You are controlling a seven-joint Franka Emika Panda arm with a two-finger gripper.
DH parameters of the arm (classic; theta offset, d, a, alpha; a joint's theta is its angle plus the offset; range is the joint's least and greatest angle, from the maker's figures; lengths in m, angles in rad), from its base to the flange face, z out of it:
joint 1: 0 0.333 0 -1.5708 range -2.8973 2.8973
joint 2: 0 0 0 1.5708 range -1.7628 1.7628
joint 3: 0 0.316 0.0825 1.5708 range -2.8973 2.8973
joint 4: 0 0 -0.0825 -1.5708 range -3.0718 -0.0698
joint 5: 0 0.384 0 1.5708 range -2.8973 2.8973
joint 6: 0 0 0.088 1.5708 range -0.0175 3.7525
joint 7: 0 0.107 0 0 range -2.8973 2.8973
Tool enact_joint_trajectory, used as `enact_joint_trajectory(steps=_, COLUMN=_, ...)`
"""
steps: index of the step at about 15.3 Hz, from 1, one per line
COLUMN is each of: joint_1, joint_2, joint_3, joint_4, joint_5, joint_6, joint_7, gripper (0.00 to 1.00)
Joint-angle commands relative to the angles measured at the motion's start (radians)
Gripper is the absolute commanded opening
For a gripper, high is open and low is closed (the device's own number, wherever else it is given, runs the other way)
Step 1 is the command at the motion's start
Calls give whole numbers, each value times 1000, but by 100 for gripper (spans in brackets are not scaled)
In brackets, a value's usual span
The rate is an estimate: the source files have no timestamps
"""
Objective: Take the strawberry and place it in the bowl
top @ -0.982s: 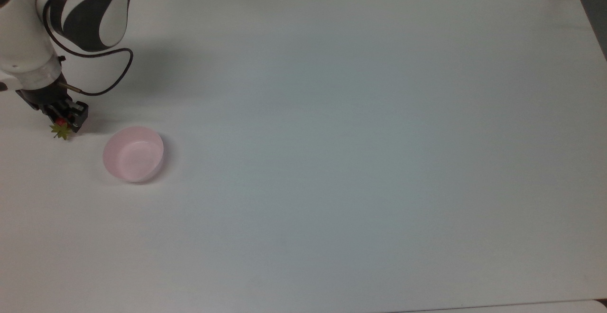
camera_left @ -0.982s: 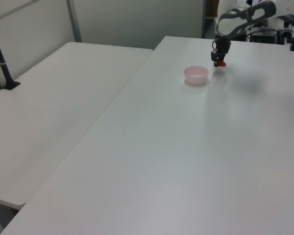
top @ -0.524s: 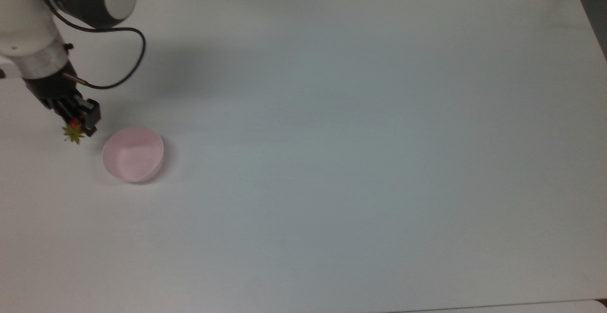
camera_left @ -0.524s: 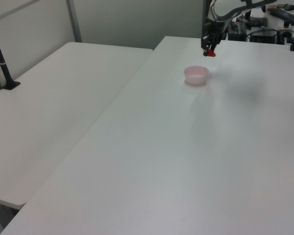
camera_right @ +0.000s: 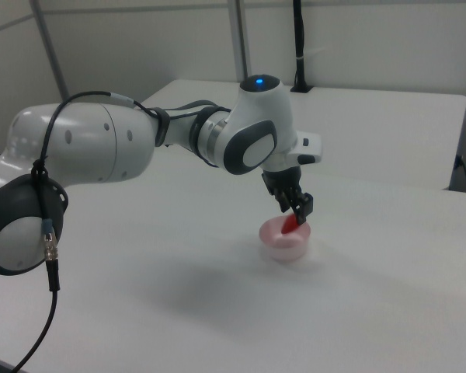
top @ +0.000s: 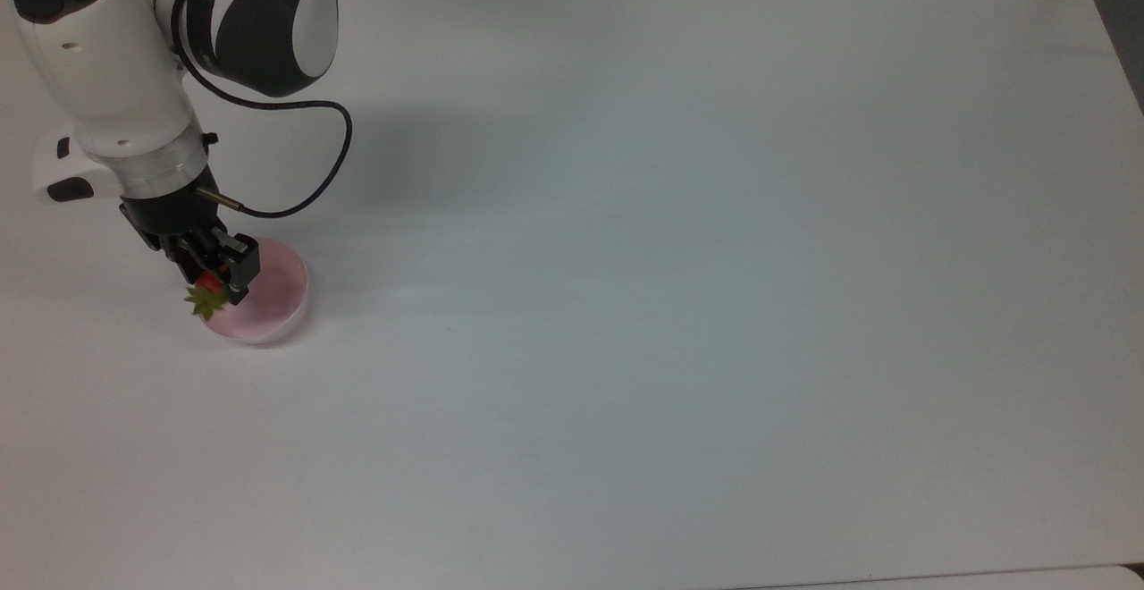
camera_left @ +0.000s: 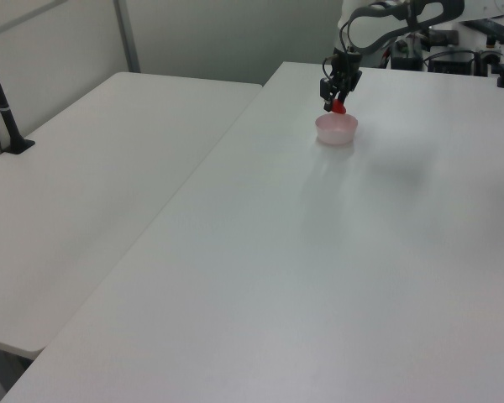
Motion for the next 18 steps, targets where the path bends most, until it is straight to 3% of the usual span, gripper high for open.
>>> enact_joint_trajectory(steps=1, joint_1=39, joint_2=-85, joint_3=-5, joint_4=-34, joint_5=-3, joint_6=-61, joint_7=16, gripper=100)
enact_joint_trajectory(steps=5, joint_1=139, joint_2=-198, joint_3=-5, joint_4=-36, joint_5=-22, joint_6=-245, joint_7=21, gripper=100)
enact_joint_trajectory(steps=8, joint_1=262, joint_2=-310, joint_3=-14, joint_4=-37, joint_5=-101, joint_6=-455, joint_7=25, gripper=100)
enact_joint_trajectory(steps=12, joint_1=357, joint_2=-447, joint_3=-19, joint_4=-68, joint_5=-103, joint_6=-627, joint_7=24, gripper=100)
enact_joint_trajectory(steps=15, joint_1=380, joint_2=-542, joint_3=-35, joint_4=-140, joint_5=-101, joint_6=-666, joint_7=24, gripper=100)
enact_joint_trajectory(steps=18, joint_1=380, joint_2=-550, joint_3=-34, joint_4=-147, joint_5=-101, joint_6=-669, joint_7=24, gripper=100)
